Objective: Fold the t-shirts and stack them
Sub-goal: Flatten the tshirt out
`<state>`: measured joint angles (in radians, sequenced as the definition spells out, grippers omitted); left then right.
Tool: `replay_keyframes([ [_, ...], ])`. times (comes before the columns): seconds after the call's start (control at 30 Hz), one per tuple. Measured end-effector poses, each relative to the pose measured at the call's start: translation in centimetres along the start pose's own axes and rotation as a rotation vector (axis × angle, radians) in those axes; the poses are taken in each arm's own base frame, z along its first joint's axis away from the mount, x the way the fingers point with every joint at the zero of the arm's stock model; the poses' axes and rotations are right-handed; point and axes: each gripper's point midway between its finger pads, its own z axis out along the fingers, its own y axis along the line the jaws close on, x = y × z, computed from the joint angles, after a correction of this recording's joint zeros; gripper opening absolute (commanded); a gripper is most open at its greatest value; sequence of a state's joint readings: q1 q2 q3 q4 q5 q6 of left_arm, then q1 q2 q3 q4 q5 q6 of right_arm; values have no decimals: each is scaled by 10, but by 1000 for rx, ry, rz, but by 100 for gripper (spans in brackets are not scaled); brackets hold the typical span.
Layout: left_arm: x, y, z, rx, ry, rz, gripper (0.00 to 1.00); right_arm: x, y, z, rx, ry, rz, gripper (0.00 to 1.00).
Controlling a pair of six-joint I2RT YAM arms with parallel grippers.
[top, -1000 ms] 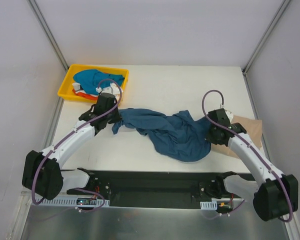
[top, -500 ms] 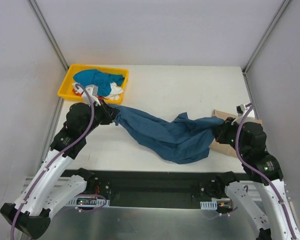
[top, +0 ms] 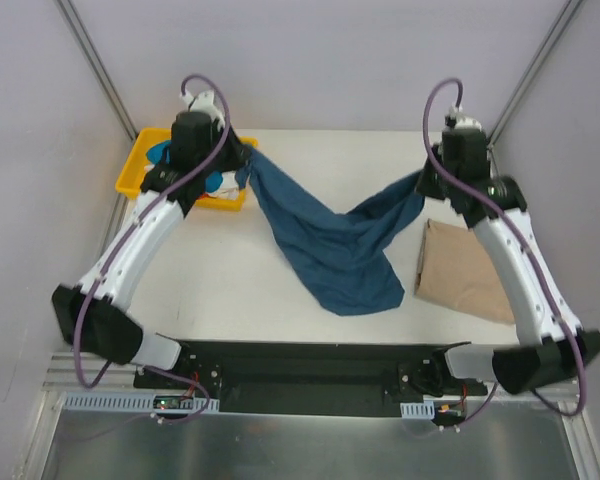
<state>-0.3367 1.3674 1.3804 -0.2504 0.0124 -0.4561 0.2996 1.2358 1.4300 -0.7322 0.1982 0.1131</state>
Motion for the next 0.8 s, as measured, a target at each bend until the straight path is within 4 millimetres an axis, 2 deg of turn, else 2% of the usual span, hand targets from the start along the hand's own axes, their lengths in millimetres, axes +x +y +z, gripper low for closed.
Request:
replay_keyframes([
  [0.1, -50, -5, 36, 23, -30, -16, 0, -60, 14, 28, -4, -37, 23, 1],
  [0.13, -73, -7, 45, 38, -57, -22, 0, -82, 19, 30, -23, -64, 32, 1],
  [0.17, -86, -7, 47, 46, -78, -23, 0, -98, 22, 31, -39, -94, 38, 1],
  [0.23, -107, -6, 43, 54, -115, -23, 0, -129, 26, 20, -77, -159, 44, 1],
  [0.3, -121, -8, 28, 57, -152, -18, 0, -147, 25, 0, -112, -213, 46, 1],
  [0.4, -124, -13, 1, 62, -185, -8, 0, -150, 19, -27, -154, -250, 58, 1],
  [0.47, -110, -6, -20, 37, -185, -11, 3, -134, 3, -39, -150, -245, 78, 1],
  [0.53, -86, 10, -36, -15, -176, -39, 10, -105, -18, -45, -119, -200, 105, 1],
  [0.6, -53, 28, -48, -67, -135, -75, 20, -73, -33, -43, -92, -148, 126, 1],
  [0.63, -31, 38, -53, -85, -110, -102, 25, -50, -40, -41, -76, -97, 136, 1],
  [0.7, 25, 62, -61, -143, -10, -159, 30, 1, -50, -32, -57, 22, 152, 1],
  [0.73, 53, 72, -63, -168, 45, -187, 37, 29, -54, -27, -49, 99, 161, 1],
  [0.77, 79, 82, -66, -195, 105, -208, 57, 53, -56, -23, -45, 172, 171, 1],
  [0.8, 102, 91, -67, -227, 162, -227, 70, 75, -58, -19, -43, 234, 179, 4],
])
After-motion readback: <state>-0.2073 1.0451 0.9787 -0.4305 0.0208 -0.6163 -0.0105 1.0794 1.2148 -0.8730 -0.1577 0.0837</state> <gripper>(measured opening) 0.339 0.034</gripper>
